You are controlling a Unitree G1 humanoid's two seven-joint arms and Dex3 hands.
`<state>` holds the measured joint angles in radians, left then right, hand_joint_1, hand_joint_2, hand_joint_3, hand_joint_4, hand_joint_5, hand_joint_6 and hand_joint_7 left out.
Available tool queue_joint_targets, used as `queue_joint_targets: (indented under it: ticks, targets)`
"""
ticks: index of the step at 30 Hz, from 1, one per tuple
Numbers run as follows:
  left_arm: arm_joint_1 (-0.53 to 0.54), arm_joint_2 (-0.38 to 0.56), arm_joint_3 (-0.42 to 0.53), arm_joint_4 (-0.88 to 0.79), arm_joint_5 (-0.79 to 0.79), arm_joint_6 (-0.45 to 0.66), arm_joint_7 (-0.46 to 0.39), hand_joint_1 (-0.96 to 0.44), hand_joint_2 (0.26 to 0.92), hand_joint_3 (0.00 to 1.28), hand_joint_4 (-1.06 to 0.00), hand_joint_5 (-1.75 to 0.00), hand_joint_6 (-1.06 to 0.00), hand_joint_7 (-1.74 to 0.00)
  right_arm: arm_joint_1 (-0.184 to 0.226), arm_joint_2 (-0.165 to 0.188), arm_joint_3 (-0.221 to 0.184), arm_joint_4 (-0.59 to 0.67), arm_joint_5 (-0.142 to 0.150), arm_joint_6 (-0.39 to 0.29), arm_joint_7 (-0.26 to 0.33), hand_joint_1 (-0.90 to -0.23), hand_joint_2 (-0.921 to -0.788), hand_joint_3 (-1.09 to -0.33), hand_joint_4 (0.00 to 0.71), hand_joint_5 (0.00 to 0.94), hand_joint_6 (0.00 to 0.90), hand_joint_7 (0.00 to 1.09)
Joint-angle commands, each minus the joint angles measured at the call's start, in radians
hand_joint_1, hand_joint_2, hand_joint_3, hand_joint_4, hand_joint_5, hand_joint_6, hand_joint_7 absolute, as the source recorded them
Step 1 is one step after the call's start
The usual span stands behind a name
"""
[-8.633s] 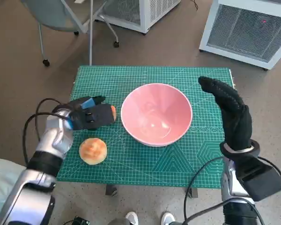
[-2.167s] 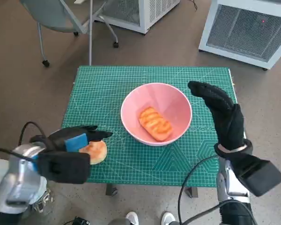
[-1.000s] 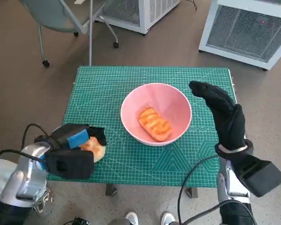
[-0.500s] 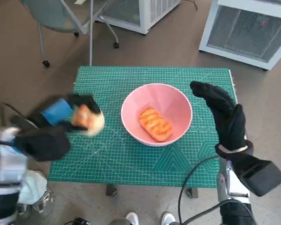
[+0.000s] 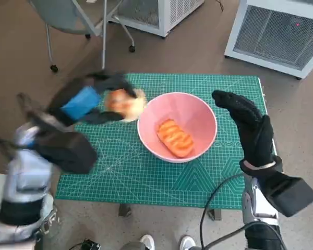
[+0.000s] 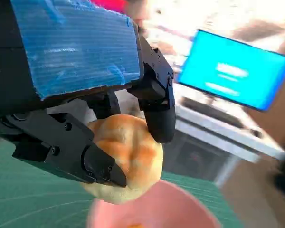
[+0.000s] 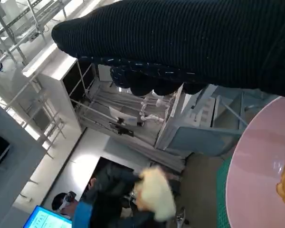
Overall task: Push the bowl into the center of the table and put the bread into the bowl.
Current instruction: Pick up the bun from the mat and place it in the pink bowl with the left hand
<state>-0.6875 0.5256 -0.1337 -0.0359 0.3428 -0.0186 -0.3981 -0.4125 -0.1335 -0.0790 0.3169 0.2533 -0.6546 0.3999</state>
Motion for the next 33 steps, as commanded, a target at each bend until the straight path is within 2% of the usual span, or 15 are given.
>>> queue_joint_targets:
  ticks: [1, 11, 21, 23, 25, 26, 27, 28, 29, 32, 33]
  targets:
    - [-0.114, -0.062, -0.073, 0.070, 0.043, -0.010, 0.003, 0.00, 0.908, 0.03, -0.78, -1.16, -0.68, -1.02, 0.018, -0.003, -0.003, 0.001, 0.004, 0.007, 0.010, -0.614, -0.921, -0.740, 0.151, 0.004, -0.001, 0.41]
    - [-0.209, -0.168, -0.173, 0.311, 0.077, -0.134, 0.029, 0.00, 0.913, 0.02, -0.77, -1.19, -0.70, -0.98, 0.037, -0.006, -0.007, -0.018, -0.001, 0.005, 0.002, -0.607, -0.921, -0.744, 0.151, 0.004, -0.001, 0.41]
    - [-0.227, -0.216, -0.213, 0.446, 0.106, -0.195, 0.050, 0.00, 0.917, 0.03, -0.78, -1.12, -0.65, -1.09, 0.061, -0.010, -0.015, -0.053, -0.005, 0.012, -0.011, -0.609, -0.921, -0.744, 0.151, 0.004, -0.001, 0.41]
    - [-0.226, -0.224, -0.214, 0.463, 0.103, -0.198, 0.050, 0.00, 0.919, 0.04, -0.77, -1.13, -0.62, -1.12, 0.065, -0.012, -0.018, -0.059, -0.007, 0.012, -0.013, -0.610, -0.921, -0.743, 0.151, 0.003, -0.001, 0.41]
    - [-0.223, -0.232, -0.214, 0.477, 0.098, -0.195, 0.045, 0.00, 0.920, 0.10, -0.73, -1.19, -0.53, -1.18, 0.068, -0.012, -0.020, -0.063, -0.008, 0.010, -0.015, -0.610, -0.921, -0.743, 0.150, 0.003, -0.001, 0.41]
    - [-0.221, -0.235, -0.214, 0.483, 0.095, -0.193, 0.042, 0.07, 0.920, 0.12, -0.68, -1.23, -0.49, -1.11, 0.069, -0.012, -0.022, -0.064, -0.009, 0.010, -0.016, -0.610, -0.921, -0.743, 0.150, 0.003, -0.001, 0.41]
    - [-0.218, -0.237, -0.214, 0.490, 0.093, -0.188, 0.036, 0.17, 0.920, 0.17, -0.61, -1.30, -0.45, -0.93, 0.070, -0.012, -0.023, -0.065, -0.010, 0.009, -0.017, -0.611, -0.921, -0.743, 0.150, 0.003, -0.001, 0.41]
    - [-0.216, -0.239, -0.214, 0.496, 0.091, -0.185, 0.032, 0.11, 0.899, 0.17, -0.50, -0.99, -0.39, -0.75, 0.070, -0.012, -0.024, -0.065, -0.011, 0.009, -0.019, -0.611, -0.921, -0.742, 0.150, 0.003, -0.001, 0.41]
    - [-0.211, -0.239, -0.215, 0.498, 0.088, -0.177, 0.023, 0.08, 0.898, 0.15, -0.49, -0.69, -0.37, -0.57, 0.071, -0.011, -0.025, -0.066, -0.013, 0.008, -0.021, -0.612, -0.921, -0.742, 0.150, 0.003, -0.001, 0.41]
    - [-0.201, -0.239, -0.214, 0.494, 0.082, -0.157, -0.001, -0.04, 0.894, 0.10, -0.36, -0.23, -0.30, -0.28, 0.073, -0.011, -0.028, -0.070, -0.019, 0.006, -0.028, -0.609, -0.921, -0.742, 0.151, 0.003, -0.001, 0.41]
    - [-0.197, -0.237, -0.214, 0.489, 0.080, -0.150, -0.010, -0.06, 0.896, 0.08, -0.35, -0.19, -0.29, -0.24, 0.073, -0.011, -0.030, -0.071, -0.020, 0.005, -0.030, -0.608, -0.921, -0.742, 0.151, 0.003, -0.001, 0.41]
